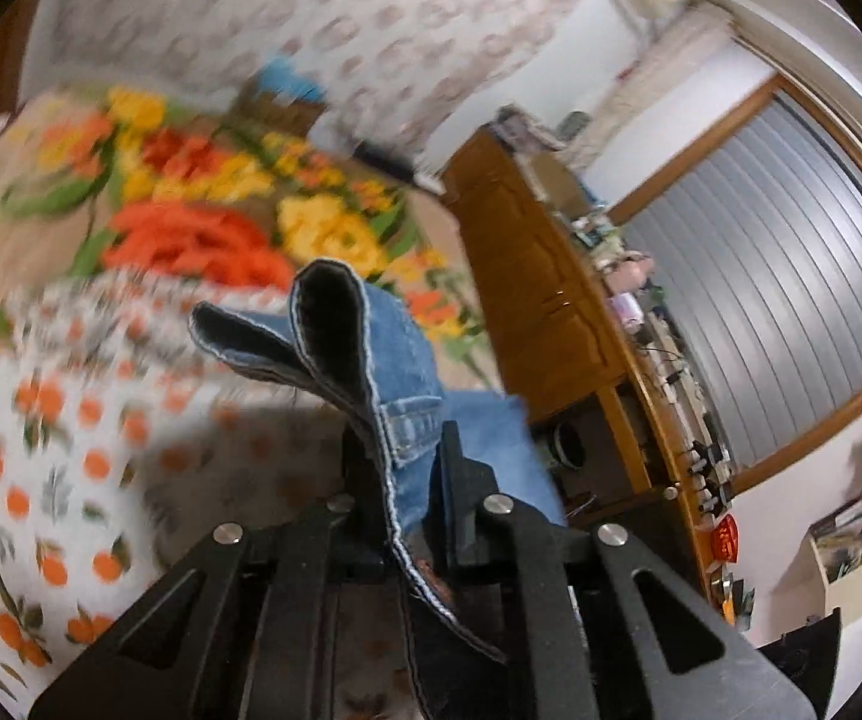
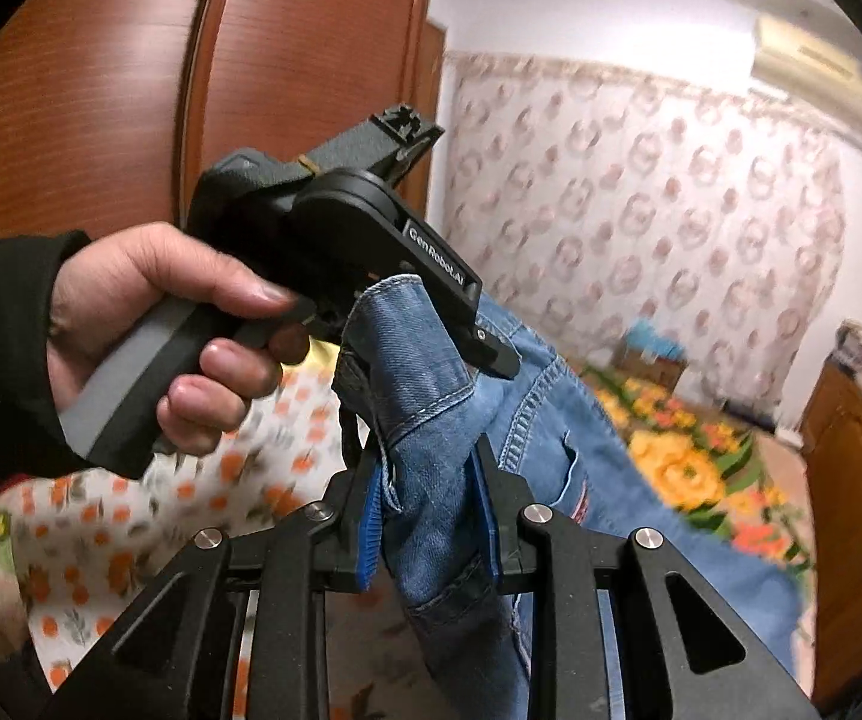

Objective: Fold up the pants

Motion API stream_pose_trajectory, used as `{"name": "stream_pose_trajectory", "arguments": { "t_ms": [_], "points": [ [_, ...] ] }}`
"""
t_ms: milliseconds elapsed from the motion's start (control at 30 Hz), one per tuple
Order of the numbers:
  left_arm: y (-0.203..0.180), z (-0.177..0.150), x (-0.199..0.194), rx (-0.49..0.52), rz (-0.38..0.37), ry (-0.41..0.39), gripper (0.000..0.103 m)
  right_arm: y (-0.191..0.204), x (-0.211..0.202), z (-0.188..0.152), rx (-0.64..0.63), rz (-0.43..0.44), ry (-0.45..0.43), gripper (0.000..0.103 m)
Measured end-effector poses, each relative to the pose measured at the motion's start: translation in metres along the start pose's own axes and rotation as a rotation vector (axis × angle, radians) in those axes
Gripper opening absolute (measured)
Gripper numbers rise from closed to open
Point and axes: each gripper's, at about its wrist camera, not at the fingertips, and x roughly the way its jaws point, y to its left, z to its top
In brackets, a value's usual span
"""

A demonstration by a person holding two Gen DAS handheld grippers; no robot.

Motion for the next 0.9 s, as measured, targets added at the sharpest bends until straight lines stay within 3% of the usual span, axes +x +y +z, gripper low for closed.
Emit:
{"name": "stream_pose_trajectory", "arguments": {
  "t_ms": [233,400,600,900],
  "points": [
    [-0.110,0.066,-0.022,0.150,-0.016,-0.059,0.011,-0.055,-0.060,0.073,0.027,-0.102,-0.145,0.025],
    [-0.142,0.077,-0.057,0.200,-0.024,-0.114,0.011,-0.072,-0.097,0.116,0.023,-0.103,-0.217,0.025],
    [-0.115,0.059,-0.091,0.196,0.037,-0.127,0.011,-0.052,-0.104,0.135,0.025,-0.012,-0.235,0.025],
    [-0.022,0.021,-0.105,0.148,0.159,-0.074,0.011,-0.020,-0.054,0.129,0.019,0.113,-0.133,0.025]
  ]
}}
